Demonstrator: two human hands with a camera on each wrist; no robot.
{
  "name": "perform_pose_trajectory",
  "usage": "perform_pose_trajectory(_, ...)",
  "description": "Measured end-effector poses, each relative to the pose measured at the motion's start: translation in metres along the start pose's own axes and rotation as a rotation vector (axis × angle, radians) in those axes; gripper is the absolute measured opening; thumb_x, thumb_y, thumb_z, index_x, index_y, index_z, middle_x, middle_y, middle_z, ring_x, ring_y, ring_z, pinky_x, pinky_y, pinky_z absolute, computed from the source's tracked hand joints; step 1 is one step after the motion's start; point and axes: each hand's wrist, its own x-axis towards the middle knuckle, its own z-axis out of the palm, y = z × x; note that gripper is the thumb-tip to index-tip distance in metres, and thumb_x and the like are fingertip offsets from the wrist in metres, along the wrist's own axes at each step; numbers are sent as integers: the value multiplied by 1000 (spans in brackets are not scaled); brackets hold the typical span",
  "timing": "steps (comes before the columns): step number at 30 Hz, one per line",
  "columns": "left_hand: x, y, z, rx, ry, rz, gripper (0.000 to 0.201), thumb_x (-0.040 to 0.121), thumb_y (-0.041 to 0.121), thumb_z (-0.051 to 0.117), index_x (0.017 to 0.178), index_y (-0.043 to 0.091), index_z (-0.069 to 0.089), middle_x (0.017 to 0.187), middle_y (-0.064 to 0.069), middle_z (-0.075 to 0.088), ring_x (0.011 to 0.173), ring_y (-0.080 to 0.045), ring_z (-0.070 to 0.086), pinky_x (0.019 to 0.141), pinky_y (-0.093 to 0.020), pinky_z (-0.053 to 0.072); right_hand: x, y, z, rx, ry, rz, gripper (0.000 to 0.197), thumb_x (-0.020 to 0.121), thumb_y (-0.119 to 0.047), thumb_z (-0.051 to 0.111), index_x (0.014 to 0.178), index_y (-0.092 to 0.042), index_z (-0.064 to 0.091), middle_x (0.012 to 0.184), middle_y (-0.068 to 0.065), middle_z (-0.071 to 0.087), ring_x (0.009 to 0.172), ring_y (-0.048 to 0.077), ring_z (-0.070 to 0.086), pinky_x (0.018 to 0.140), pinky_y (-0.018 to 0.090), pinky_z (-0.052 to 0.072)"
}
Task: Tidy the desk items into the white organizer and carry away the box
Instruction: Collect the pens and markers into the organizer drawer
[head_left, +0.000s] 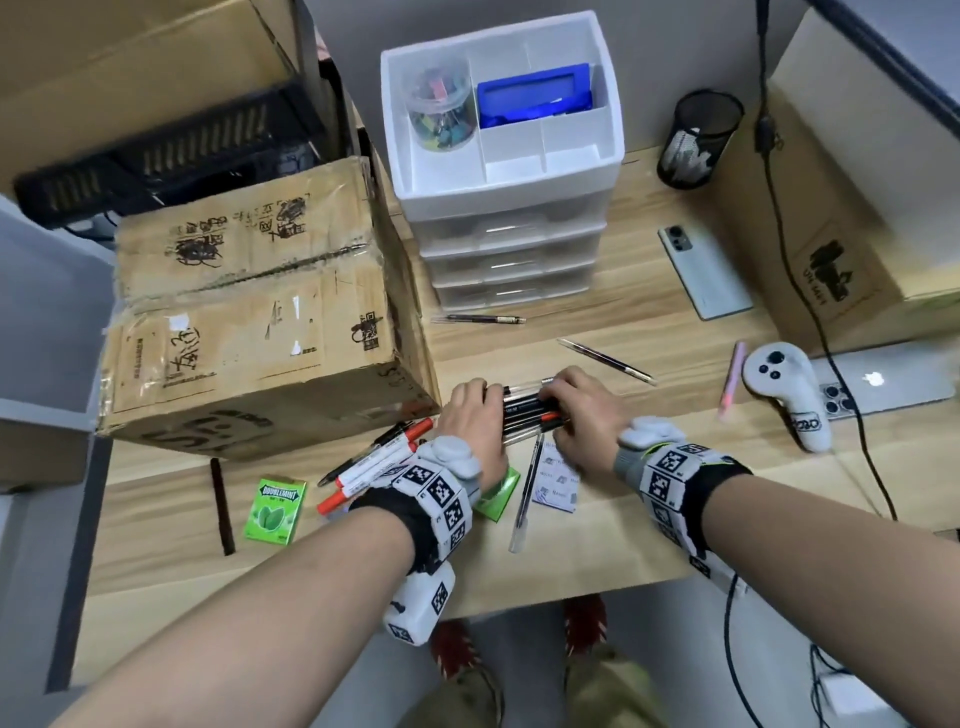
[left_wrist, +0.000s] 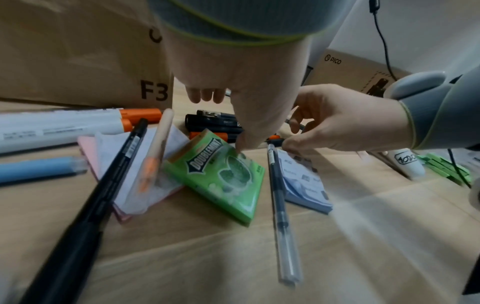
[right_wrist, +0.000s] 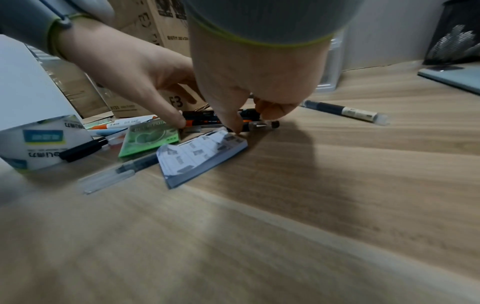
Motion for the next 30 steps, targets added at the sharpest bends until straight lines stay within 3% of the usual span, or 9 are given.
perform_pose_trajectory(4, 12, 5, 1, 15, -40, 13, 63, 66, 19, 74, 122, 15, 47, 121, -4, 52, 110, -24, 50, 91, -33, 46, 7, 3, 1, 16, -28, 11, 58, 67, -9, 64, 123, -22, 53, 119, -1, 47, 103, 23, 54, 80, 42, 53)
perform_pose_trajectory(7, 21, 8, -1, 53, -71, 27, 64, 66, 20, 75, 124, 16, 47, 117, -4, 55, 106, -24, 52, 89, -34, 45, 7, 10, -6, -1, -2, 46, 59, 67, -18, 69, 124, -21, 52, 117, -1, 46, 101, 20, 53, 78, 37, 52)
perform_pose_trajectory(12, 37, 11, -5, 135, -93, 34, 48, 75, 15, 71, 118, 15, 50, 114, -4, 57, 104, -25, 54, 83, -36, 44, 12, 36, -30, -160, 142, 243, 51, 72, -10, 60, 121, -18, 54, 116, 4, 51, 107, 26, 49, 89, 38, 48)
perform_pose_trajectory(16, 44, 14, 1, 179, -122, 19, 36, 80, 9, 62, 114, 11, 52, 113, -7, 58, 101, -28, 55, 76, -35, 43, 20, 49, -42, -240, 82, 327, 50, 76, -12, 60, 125, -19, 52, 121, 5, 55, 109, 27, 49, 91, 41, 47)
perform_pose_trajectory(20, 52, 21, 13, 167, -132, -120, 31, 86, 5, 54, 116, 7, 53, 117, -9, 55, 105, -28, 54, 68, -33, 36, 29, 53, -39, -205, 31, 336, 39, 81, -10, 54, 119, -19, 53, 116, 7, 60, 102, 29, 55, 84, 40, 50)
perform_pose_trajectory(23, 55, 24, 16, 183, -185, -198, 31, 89, 2, 49, 120, 5, 54, 121, -11, 53, 109, -28, 54, 72, -33, 42, 35, 47, -33, -251, -38, 341, 25, 83, -8, 53, 107, -14, 53, 108, 10, 59, 96, 31, 55, 76, 36, 48)
perform_pose_trajectory(27, 51, 20, 4, 171, -209, -173, 25, 87, 9, 60, 112, 7, 53, 109, -11, 58, 93, -27, 63, 63, -33, 42, 37, 35, -33, -153, -25, 435, 16, 91, -9, 49, 107, -10, 51, 107, 12, 51, 86, 33, 53, 71, 35, 40)
perform_pose_trajectory(30, 46, 17, -11, 139, -167, -202, 25, 89, 19, 63, 108, 10, 50, 94, -9, 67, 81, -27, 67, 58, -30, 41, 24, 26, -41, -60, -7, 273, 7, 92, -11, 48, 97, -10, 53, 98, 12, 55, 83, 33, 54, 70, 36, 40)
